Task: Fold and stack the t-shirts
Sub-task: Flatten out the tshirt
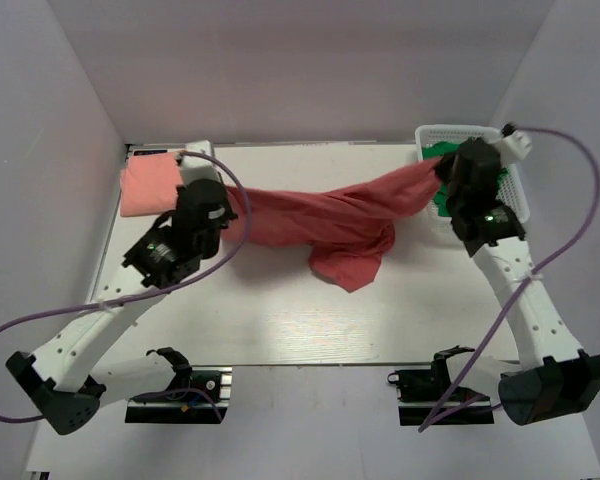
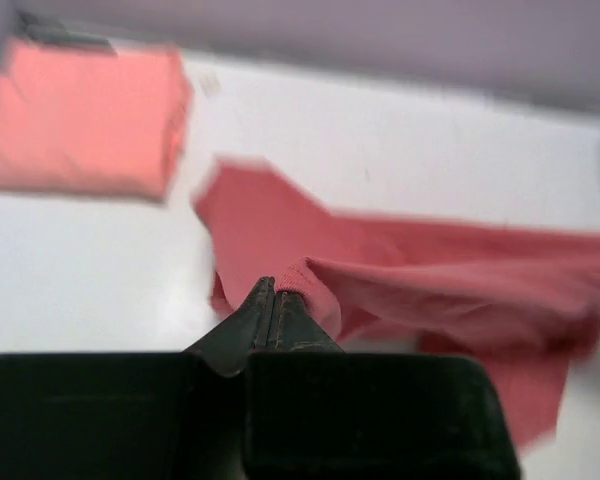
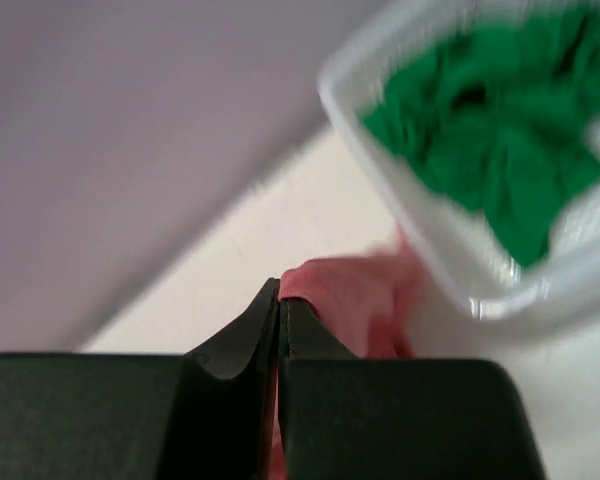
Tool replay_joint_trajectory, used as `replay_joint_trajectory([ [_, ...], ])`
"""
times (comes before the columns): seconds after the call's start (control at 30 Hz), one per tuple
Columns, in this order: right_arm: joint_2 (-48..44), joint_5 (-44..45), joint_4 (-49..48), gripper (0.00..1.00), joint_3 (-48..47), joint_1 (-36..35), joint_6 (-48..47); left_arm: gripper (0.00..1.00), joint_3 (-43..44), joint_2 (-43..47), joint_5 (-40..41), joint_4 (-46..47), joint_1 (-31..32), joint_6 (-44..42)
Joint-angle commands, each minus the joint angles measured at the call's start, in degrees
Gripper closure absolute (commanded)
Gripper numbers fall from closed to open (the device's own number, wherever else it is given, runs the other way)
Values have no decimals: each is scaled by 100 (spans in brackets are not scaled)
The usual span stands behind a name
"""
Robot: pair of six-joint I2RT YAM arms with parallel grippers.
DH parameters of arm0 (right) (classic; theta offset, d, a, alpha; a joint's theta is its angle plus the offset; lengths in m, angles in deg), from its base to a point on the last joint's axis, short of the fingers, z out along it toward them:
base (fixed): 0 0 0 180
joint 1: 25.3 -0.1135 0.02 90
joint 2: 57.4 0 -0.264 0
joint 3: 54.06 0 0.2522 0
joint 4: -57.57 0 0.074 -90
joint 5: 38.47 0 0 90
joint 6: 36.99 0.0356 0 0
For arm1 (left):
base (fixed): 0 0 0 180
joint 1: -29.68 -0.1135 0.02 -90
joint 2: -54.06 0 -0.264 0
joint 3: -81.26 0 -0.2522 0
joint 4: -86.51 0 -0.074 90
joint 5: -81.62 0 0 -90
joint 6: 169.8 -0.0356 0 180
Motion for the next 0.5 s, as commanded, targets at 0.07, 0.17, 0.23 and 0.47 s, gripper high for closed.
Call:
replay_joint_trajectory([
  [0.07,-431,1429,-636,100,-1903,46,-1491,100,914,595,1659,555,-17,-1097],
  [0.17,-476,1808,-927,100,-2625,46,-2171,100,1090,904,1714,1284,-17,-1742],
  [0.23,-510,2009,-953,100,-3107,37,-2548,100,1230,1219,1662,1549,-17,-2084],
  [0.47,-625,2309,-1795,100,-3945,11,-4208,100,1555,2002,1487,2016,-17,-2770],
])
